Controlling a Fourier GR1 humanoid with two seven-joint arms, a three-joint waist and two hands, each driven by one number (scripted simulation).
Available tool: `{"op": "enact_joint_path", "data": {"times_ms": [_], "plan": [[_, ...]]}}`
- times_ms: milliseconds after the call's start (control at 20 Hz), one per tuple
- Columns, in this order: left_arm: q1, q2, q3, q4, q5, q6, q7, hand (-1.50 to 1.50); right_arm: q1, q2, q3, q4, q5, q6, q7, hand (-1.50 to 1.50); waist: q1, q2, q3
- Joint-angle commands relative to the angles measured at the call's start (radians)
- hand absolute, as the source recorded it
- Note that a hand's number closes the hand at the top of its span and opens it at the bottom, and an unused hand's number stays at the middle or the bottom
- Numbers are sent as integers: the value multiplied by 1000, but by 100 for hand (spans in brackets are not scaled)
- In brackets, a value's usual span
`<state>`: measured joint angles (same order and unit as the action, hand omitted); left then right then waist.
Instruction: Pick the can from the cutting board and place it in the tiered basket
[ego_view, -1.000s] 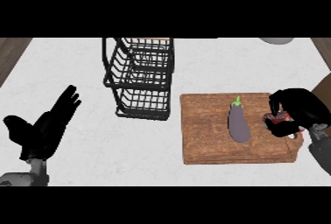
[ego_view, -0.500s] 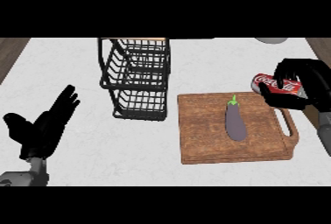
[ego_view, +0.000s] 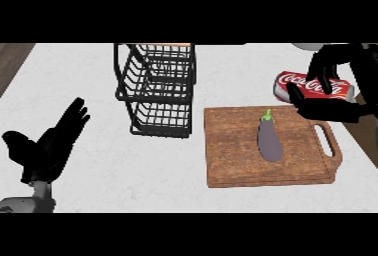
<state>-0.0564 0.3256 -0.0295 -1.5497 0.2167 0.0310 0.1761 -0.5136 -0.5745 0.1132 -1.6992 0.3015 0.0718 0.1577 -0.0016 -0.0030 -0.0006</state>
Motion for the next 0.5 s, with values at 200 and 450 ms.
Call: {"op": "enact_joint_path", "data": {"times_ms": [200,450], "plan": [[-13,-26,2,29,-35,-16,-29,0,-237,155,112,-46,48,91,253,150,11,3,0],[-49,-39,-8,1,-45,3,37,0,-409,340,214,75,170,37,410,150,14,4,0]]}}
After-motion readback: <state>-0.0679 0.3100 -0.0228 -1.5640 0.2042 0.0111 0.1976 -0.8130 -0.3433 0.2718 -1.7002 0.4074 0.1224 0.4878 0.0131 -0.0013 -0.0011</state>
